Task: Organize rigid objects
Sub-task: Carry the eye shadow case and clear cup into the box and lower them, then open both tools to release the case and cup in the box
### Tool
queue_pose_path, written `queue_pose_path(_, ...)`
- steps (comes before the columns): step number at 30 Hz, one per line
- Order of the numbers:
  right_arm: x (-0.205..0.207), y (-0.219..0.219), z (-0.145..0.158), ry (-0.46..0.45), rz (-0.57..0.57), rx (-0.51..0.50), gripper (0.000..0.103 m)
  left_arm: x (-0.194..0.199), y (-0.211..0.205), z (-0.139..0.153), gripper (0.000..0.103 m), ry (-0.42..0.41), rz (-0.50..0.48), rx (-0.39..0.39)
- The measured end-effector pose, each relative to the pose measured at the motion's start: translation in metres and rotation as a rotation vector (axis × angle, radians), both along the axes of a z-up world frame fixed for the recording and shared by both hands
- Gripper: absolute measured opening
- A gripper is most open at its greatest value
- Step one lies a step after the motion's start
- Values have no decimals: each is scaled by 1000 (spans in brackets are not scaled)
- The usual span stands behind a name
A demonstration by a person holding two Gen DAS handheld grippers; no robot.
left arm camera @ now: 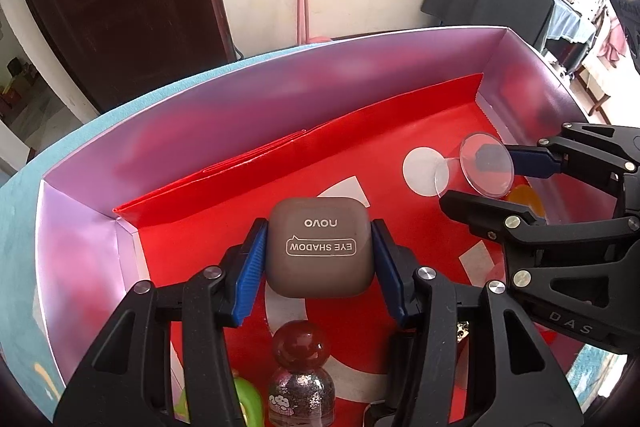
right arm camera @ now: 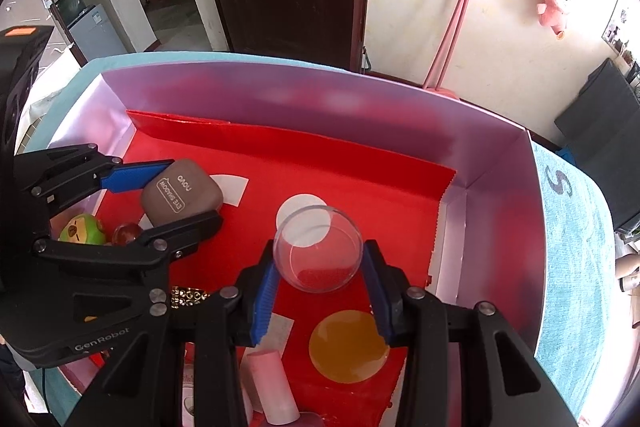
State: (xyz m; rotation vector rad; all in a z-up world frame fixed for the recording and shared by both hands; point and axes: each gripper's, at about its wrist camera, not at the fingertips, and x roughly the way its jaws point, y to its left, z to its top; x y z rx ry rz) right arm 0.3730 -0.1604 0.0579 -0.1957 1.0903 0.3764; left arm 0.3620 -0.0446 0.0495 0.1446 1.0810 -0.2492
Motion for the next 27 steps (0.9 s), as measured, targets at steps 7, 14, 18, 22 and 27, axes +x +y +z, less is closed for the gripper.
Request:
queue_pose_path(7,0,2,0,0,-3,-3,44,0,3,0,49,-3,1,-4)
queue_pose_path(14,1,1,2,5,-7,2,44,-1,8,3,51,-9,9,-14)
queue_pose_path(18,1,0,3,5,-9,4,45,-1,12,5,56,-20,25,-20)
queue_pose_path(22,3,-5,5,-1,-23,9,53,-2,19,9,59,-33,39,-39)
queue_pose_path(27,4,-8,11,-7,-28,18,55,-9,22,19,60,-71,45,-33)
